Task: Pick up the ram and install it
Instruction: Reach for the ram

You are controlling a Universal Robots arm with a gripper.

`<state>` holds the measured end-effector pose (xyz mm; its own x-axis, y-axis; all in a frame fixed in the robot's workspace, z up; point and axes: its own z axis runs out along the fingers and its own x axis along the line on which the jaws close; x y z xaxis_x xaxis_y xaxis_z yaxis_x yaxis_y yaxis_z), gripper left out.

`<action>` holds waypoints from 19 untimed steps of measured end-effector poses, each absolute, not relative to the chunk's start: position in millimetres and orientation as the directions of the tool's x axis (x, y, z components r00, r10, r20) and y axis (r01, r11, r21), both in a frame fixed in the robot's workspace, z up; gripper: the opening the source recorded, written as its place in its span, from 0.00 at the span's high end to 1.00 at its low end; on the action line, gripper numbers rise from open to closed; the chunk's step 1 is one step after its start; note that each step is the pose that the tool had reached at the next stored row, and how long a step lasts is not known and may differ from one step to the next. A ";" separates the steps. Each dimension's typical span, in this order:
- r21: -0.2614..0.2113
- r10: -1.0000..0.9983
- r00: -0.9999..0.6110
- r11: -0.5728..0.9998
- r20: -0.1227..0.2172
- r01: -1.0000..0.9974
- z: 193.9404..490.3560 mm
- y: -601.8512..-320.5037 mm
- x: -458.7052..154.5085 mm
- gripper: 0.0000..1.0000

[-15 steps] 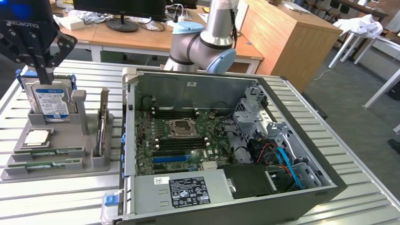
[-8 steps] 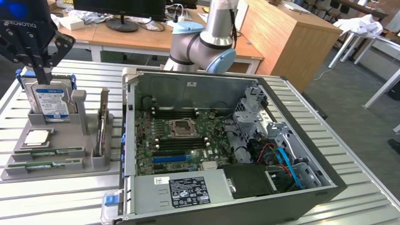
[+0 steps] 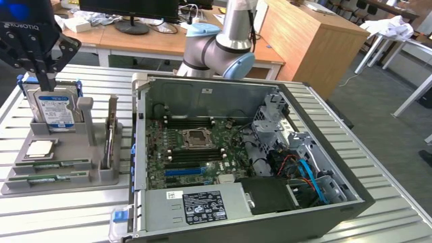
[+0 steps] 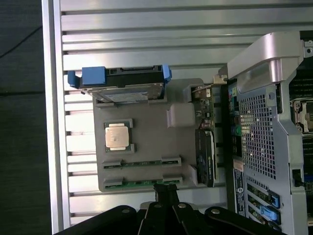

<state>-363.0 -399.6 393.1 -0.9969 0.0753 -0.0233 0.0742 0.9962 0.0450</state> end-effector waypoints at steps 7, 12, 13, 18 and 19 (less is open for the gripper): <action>0.045 0.075 -0.997 0.996 -0.023 0.074 393.1 -403.7 -362.9 0.90; 0.045 0.075 -0.997 0.996 -0.023 0.074 393.1 -406.5 -362.9 0.90; 0.045 0.075 -0.997 0.996 -0.023 0.074 393.1 -407.3 -362.9 0.90; 0.045 0.075 -0.997 0.996 -0.023 0.074 393.1 -412.4 -362.9 0.90; 0.045 0.075 -0.997 0.996 -0.023 0.074 393.1 -413.6 -362.9 0.90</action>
